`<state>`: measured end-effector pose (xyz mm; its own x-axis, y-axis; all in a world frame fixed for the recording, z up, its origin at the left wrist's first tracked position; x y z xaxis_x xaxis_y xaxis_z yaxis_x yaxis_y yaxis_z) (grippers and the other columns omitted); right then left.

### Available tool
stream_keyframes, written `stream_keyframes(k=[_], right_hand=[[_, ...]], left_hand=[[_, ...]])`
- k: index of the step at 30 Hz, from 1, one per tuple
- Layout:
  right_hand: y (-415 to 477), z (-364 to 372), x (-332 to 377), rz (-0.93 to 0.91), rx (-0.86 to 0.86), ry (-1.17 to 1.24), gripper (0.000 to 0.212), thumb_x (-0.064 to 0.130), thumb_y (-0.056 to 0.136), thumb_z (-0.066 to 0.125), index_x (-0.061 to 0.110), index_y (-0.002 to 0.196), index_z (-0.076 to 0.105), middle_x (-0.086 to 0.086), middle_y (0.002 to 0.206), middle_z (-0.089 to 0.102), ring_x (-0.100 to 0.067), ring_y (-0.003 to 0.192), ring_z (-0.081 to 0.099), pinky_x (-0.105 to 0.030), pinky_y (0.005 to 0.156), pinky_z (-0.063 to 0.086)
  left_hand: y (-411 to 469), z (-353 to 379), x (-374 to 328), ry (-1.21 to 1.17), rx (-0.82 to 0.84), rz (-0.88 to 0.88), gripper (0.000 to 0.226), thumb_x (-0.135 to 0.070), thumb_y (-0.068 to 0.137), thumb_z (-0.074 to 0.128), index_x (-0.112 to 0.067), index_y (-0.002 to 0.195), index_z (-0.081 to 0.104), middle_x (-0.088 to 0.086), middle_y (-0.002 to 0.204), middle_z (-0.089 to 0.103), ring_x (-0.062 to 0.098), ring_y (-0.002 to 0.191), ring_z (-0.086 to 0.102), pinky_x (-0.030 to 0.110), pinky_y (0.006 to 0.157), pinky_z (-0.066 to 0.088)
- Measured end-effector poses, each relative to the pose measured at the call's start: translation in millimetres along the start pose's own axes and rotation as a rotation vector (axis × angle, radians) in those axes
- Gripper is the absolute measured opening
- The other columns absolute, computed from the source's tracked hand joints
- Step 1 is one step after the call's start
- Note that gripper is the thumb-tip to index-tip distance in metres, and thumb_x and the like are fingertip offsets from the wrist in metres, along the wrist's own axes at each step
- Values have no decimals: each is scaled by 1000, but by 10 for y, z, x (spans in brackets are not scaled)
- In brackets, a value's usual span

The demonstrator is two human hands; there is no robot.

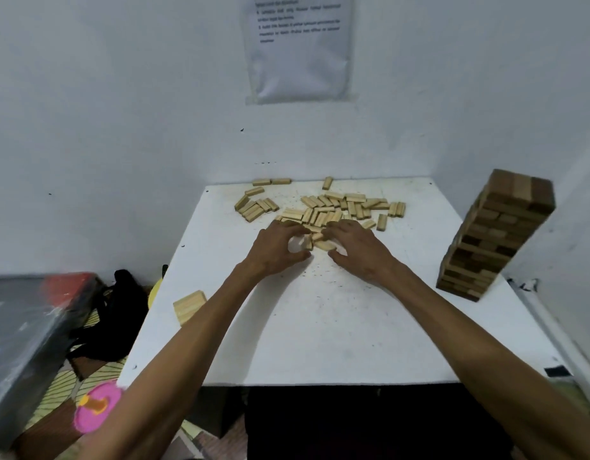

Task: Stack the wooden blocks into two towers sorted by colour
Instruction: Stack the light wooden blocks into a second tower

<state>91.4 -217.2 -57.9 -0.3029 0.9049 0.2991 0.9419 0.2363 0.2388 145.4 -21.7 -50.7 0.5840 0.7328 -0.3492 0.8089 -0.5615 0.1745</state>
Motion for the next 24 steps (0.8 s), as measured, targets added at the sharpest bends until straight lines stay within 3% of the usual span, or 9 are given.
stream_keyframes(k=[7,14,18,24], right_hand=[[-91,69,-18,16,-141,-16,29,18,92,71,15,121,71,-2,122,69,-29,121,54,-46,93,47],[-155,111,-34,70,-171,173,20,16,96,70,15,116,68,-4,111,68,-24,108,56,-43,86,52],[-197,106,-39,66,-215,228,15,14,94,70,18,108,68,1,102,66,-19,100,57,-39,83,50],[-434,48,81,166,-290,362,15,13,89,75,18,103,71,7,90,68,-9,82,61,-28,77,54]], left_hand=[[100,111,-48,81,-19,30,37,-45,89,73,-31,124,73,-12,146,59,21,134,46,45,100,43],[58,133,-13,58,-53,46,17,-43,94,66,-29,102,68,-12,135,66,19,126,49,42,94,40],[38,132,5,5,-52,50,13,-41,95,66,-29,99,65,-12,124,70,19,120,52,39,90,38],[-242,26,-35,-149,-71,6,17,-43,79,77,-32,87,65,-12,109,69,17,110,55,43,91,47]])
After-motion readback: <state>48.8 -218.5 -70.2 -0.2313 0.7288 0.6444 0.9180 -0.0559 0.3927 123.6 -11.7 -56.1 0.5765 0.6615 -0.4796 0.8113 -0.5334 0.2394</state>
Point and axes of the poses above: each hand's wrist, its own y-axis towards the middle knuckle, its own z-axis out of the palm, x = y × z, the point moved 4 cm from there along y, towards the middle knuckle
